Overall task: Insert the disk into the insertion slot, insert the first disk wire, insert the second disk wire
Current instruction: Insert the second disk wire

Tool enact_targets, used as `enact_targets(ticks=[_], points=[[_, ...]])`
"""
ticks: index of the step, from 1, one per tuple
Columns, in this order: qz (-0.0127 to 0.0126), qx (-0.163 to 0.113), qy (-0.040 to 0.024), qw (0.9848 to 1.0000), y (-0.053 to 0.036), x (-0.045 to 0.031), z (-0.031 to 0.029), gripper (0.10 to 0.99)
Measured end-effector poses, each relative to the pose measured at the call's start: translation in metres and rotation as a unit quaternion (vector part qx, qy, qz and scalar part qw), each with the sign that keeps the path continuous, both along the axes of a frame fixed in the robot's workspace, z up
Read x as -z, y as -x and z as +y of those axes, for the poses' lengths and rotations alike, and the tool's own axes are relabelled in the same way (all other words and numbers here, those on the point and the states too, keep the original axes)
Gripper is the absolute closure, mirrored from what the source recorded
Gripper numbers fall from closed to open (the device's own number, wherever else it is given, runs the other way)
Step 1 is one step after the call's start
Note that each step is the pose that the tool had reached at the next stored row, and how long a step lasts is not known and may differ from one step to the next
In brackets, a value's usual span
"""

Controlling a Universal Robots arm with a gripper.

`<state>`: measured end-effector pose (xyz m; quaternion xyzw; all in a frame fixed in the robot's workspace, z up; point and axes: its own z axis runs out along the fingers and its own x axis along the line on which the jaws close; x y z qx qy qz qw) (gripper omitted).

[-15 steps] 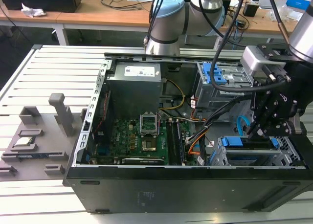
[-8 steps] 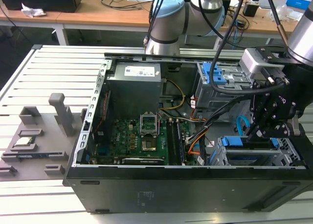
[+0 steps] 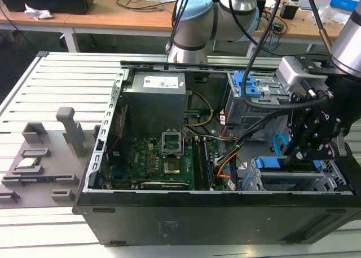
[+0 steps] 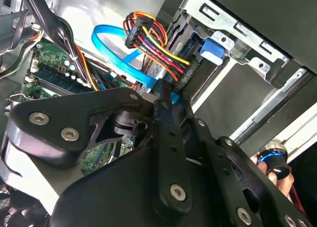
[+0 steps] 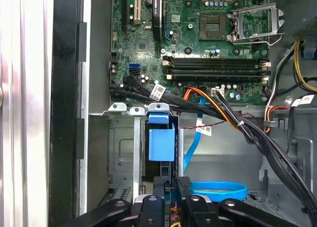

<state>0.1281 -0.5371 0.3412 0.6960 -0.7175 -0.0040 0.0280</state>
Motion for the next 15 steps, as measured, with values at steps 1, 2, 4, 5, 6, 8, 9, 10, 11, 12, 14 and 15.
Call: enact_targets(ticks=[1,2,4,5,6,8,9,10,11,12,14,15], points=[[0.0,0.0,0.0002,1.0,0.0,-0.0037,0.0001,0.847],[0.0,0.0,0.0001,1.0,0.0,-0.007,0.0002,0.847],[0.0,0.0,0.0001,1.0,0.0,-0.0136,0.0009,0.847],[0.0,0.0,0.0002,1.0,0.0,-0.0176,0.0023,0.847],[0.0,0.0,0.0002,1.0,0.0,-0.0201,0.0033,0.847],[0.0,0.0,0.0002,1.0,0.0,-0.0248,0.005,0.859],[0.0,0.0,0.0002,1.0,0.0,-0.0279,0.0059,0.859],[0.0,0.0,0.0001,1.0,0.0,-0.0345,0.0069,0.929],[0.0,0.0,0.0002,1.0,0.0,-0.0418,0.0072,0.98],[0.0,0.0,0.0002,1.0,0.0,-0.0444,0.0072,0.98],[0.0,0.0,0.0001,1.0,0.0,-0.0467,0.0072,0.98],[0.0,0.0,0.0001,1.0,0.0,-0.0466,0.0072,0.98]])
